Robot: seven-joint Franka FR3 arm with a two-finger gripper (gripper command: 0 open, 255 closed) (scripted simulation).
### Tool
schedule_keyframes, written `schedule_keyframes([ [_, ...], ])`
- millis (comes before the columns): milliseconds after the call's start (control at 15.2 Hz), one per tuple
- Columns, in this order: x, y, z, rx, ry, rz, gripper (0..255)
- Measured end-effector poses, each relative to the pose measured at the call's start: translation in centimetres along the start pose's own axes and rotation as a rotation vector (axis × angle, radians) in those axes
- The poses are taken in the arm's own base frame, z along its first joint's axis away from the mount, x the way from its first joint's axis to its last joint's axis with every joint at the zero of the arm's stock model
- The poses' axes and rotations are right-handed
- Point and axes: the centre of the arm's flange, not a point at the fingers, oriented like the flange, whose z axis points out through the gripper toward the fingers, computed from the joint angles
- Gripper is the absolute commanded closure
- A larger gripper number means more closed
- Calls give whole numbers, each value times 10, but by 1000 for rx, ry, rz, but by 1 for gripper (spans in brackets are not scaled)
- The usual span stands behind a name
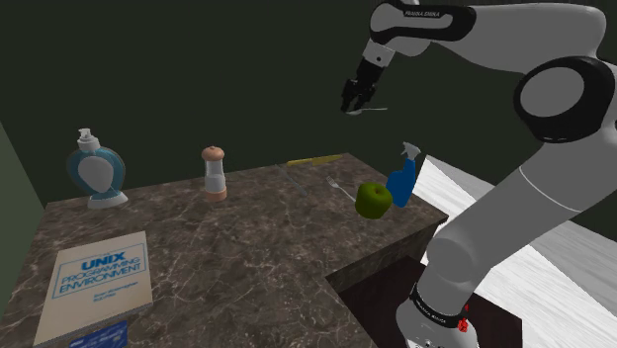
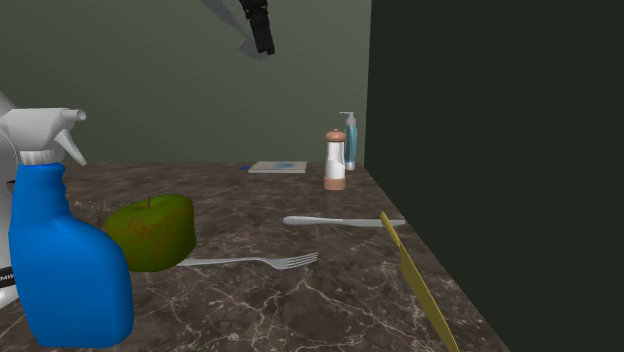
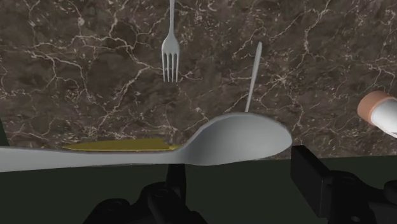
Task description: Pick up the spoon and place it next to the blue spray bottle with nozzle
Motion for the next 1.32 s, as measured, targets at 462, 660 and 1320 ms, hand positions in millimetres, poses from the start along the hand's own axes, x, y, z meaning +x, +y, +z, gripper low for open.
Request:
schedule_keyframes([
  [462, -21, 87, -18, 0, 0, 0, 255],
  [660, -33, 120, -25, 1, 0, 0, 255],
  [1320, -56, 202, -20, 0, 0, -1, 255],
])
